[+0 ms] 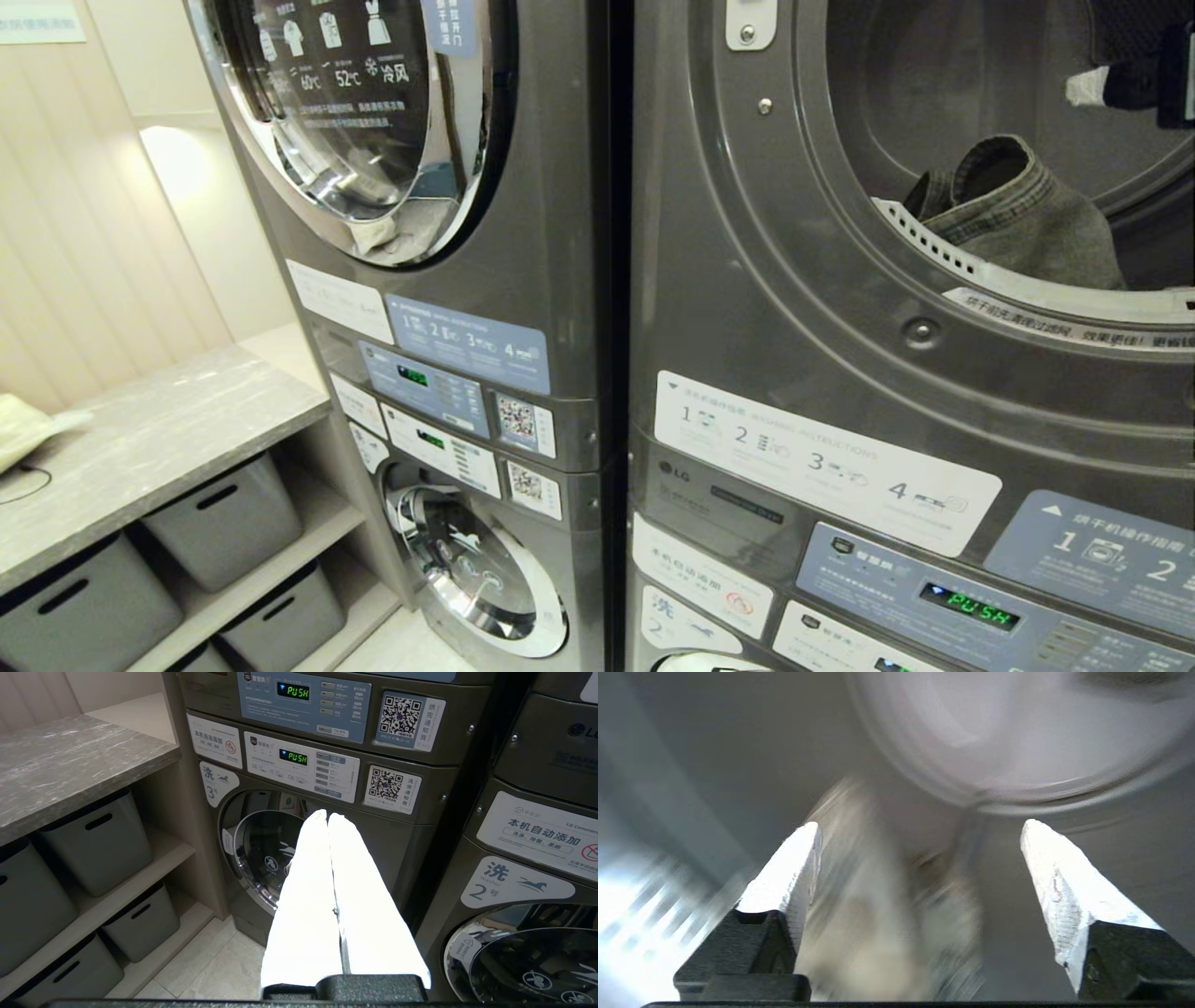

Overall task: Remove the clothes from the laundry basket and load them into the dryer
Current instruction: Close the dryer

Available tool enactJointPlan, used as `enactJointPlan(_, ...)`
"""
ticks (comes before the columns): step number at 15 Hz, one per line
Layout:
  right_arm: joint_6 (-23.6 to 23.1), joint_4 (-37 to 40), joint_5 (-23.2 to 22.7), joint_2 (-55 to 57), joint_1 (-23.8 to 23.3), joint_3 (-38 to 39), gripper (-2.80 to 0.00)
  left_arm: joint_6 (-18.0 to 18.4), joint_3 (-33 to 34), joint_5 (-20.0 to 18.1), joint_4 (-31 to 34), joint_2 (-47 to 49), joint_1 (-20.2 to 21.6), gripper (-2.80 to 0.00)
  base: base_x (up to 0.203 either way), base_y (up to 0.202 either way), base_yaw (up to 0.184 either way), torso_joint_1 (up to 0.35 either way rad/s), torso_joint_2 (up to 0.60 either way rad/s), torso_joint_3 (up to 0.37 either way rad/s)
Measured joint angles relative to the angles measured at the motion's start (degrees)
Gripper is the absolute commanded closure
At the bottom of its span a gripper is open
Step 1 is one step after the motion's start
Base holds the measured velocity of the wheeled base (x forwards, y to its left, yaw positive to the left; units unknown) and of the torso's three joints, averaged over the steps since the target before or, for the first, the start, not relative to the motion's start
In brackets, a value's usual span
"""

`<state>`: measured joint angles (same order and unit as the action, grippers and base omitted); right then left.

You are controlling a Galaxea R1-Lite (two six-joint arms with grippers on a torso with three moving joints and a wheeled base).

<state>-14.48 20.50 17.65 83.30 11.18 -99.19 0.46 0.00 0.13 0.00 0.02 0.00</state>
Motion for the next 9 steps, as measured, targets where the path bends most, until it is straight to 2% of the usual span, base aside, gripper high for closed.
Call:
enactJointPlan(3, 2.97, 11.92, -8.83, -6.11, 0.67, 3.65, -2.80, 0.00, 0.00, 0.01, 0.00, 0.00, 0.00, 0.00, 0.000, 0.000, 0.000, 0.000, 0.00, 0.000)
enactJointPlan(6, 3.19, 12.87, -9.58, -7.83, 0.83, 6.26, -2.80, 0.00, 0.00, 0.02, 0.00, 0.00, 0.00, 0.00, 0.000, 0.000, 0.000, 0.000, 0.00, 0.000)
enactJointPlan(9, 3.30, 8.39, -9.39, -5.96, 0.89, 8.06, -2.80, -0.06, 0.00, 0.02, 0.00, 0.00, 0.00, 0.00, 0.000, 0.000, 0.000, 0.000, 0.00, 0.000)
